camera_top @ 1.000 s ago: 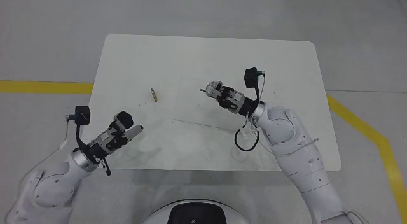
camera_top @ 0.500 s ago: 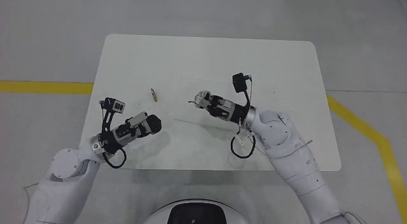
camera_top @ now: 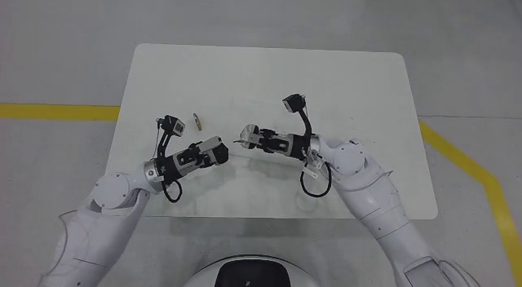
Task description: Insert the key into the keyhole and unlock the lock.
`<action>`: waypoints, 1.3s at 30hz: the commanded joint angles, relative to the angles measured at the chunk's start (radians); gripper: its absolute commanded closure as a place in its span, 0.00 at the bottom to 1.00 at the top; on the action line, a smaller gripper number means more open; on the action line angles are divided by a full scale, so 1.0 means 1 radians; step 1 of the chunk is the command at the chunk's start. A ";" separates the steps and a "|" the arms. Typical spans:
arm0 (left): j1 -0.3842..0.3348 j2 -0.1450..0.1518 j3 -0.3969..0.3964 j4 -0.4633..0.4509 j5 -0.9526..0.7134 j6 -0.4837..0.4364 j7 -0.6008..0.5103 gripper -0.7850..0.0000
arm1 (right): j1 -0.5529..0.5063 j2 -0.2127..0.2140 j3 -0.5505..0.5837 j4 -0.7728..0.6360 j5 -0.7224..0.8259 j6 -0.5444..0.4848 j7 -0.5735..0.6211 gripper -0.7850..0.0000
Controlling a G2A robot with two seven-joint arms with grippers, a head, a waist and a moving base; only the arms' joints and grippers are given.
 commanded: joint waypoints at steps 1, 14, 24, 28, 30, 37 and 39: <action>-0.006 -0.002 0.011 0.000 0.001 0.001 0.003 0.54 | 0.008 -0.002 -0.005 0.006 0.002 0.009 0.004 1.00; -0.019 -0.008 0.041 -0.006 0.091 -0.043 0.091 0.68 | 0.039 -0.008 -0.027 0.022 0.006 0.048 0.037 1.00; -0.026 -0.010 0.051 0.001 0.118 -0.039 0.125 0.84 | 0.051 -0.013 -0.041 0.040 0.023 0.061 0.059 1.00; -0.032 -0.010 0.053 0.007 0.124 -0.032 0.131 1.00 | 0.054 -0.015 -0.043 0.046 0.026 0.063 0.062 1.00; -0.034 -0.011 0.054 0.009 0.129 -0.030 0.133 1.00 | 0.057 -0.016 -0.045 0.047 0.028 0.065 0.062 1.00; -0.039 -0.010 0.051 0.009 0.161 -0.028 0.151 1.00 | 0.068 -0.020 -0.044 0.063 0.041 0.061 0.056 1.00; -0.038 -0.009 0.049 0.006 0.172 -0.030 0.160 1.00 | 0.069 -0.020 -0.043 0.066 0.044 0.060 0.055 1.00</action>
